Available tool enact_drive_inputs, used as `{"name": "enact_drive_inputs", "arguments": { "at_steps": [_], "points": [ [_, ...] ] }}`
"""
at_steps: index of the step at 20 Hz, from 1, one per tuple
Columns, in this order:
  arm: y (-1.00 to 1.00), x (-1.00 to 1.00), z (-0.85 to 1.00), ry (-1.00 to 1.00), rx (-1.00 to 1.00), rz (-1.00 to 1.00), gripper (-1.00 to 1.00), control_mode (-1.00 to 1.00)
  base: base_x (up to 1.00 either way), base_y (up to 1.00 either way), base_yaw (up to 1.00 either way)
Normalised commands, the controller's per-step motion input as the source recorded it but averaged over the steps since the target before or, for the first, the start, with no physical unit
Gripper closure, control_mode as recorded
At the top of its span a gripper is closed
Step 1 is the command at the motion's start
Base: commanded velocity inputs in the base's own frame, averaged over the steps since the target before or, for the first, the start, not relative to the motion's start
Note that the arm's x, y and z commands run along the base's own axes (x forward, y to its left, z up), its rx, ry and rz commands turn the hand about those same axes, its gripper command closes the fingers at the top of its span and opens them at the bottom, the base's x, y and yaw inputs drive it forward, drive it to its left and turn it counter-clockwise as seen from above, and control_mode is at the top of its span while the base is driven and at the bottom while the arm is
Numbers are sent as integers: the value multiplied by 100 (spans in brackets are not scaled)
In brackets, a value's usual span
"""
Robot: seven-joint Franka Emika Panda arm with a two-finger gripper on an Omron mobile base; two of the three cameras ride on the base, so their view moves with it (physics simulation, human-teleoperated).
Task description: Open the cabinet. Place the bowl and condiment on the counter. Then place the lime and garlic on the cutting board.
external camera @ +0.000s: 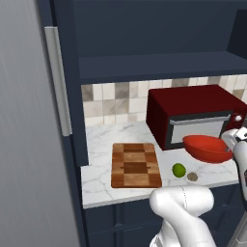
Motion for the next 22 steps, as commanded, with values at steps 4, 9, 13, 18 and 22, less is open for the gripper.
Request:
{"name": "enact_drive_inputs", "arguments": {
  "at_steps": [4, 9, 13, 18, 22],
  "points": [
    [-10, 24, -29, 0, 0, 0, 100, -100, 0, 0, 0],
    [-9, 22, -22, 0, 0, 0, 100, -100, 0, 0, 0],
    [-9, 22, -19, -1, 0, 0, 100, -100, 0, 0, 0],
    [-12, 26, -18, 0, 0, 0, 100, -100, 0, 0, 0],
    [-21, 24, -12, 0, 0, 0, 100, -100, 0, 0, 0]
  ]
}}
